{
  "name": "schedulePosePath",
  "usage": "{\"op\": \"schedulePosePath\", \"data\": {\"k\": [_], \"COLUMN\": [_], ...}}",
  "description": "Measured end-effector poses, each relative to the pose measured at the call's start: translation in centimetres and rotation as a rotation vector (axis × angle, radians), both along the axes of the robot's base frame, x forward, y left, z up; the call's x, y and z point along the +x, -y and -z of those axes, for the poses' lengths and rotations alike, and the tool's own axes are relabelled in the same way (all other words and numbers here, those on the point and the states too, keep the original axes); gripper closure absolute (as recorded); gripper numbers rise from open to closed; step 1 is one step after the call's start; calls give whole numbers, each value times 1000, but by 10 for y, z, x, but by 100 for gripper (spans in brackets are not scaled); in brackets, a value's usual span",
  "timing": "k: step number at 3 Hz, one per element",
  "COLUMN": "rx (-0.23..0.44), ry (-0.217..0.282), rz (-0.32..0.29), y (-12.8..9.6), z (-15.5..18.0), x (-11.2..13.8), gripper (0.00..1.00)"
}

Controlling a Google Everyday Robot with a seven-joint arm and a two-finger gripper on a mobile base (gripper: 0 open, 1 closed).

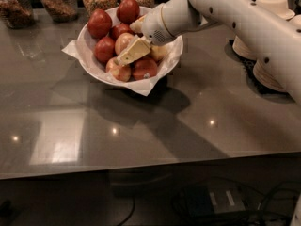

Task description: Pick apple from white bowl

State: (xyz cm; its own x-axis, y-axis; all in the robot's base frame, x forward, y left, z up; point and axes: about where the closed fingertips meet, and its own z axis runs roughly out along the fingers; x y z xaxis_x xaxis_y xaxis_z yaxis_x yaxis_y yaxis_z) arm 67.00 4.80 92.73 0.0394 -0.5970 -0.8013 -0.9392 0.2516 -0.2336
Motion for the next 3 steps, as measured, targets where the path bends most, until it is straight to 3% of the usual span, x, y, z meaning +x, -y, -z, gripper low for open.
{"op": "schedulePosePath", "data": {"k": [2,3], "rx": [-23,-24], "ry": [-24,-25], "rz": [10,11], "y": [4,4], "z": [14,15], "x": [3,3], "gripper": [32,50]}}
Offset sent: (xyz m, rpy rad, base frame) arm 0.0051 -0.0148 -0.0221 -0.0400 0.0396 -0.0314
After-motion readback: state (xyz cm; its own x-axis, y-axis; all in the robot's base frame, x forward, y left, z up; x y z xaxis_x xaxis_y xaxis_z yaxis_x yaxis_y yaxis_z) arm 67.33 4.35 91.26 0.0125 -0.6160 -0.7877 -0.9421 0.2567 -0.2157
